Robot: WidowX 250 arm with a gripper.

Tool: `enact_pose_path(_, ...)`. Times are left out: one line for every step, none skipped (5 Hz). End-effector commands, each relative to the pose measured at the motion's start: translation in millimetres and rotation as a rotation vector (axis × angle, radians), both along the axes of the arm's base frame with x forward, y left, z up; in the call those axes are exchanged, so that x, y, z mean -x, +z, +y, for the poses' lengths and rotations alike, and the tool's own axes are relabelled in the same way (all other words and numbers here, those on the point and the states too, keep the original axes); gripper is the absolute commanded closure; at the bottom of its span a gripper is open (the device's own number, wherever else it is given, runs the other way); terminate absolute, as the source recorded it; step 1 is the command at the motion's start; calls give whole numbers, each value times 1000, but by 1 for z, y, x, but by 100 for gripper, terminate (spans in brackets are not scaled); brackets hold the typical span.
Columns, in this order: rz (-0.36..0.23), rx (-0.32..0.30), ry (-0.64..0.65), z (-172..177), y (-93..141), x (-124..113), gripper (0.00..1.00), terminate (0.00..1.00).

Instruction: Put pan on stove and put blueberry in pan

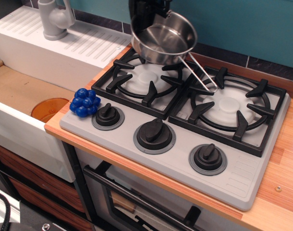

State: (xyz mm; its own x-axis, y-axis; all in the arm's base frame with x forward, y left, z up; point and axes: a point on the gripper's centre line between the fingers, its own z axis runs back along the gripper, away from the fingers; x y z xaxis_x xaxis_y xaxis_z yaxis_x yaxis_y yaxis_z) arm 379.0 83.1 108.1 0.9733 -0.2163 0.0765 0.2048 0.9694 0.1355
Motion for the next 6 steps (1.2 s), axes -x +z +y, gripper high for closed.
enact_pose_path(-68,-7,-5,18,-5,-4,100,0)
enact_pose_path(-83,-1,-5,23,-17,0,100,0)
enact_pose_path(-99,-4,-3,23,-30,4,0,0)
enact_pose_path(-100,-1,4,19,-32,7,0,0)
enact_pose_path(-86,-2,2,17,-23,9,0,0)
enact_pose_path(-60,-13,11,12,-3,12,0,0)
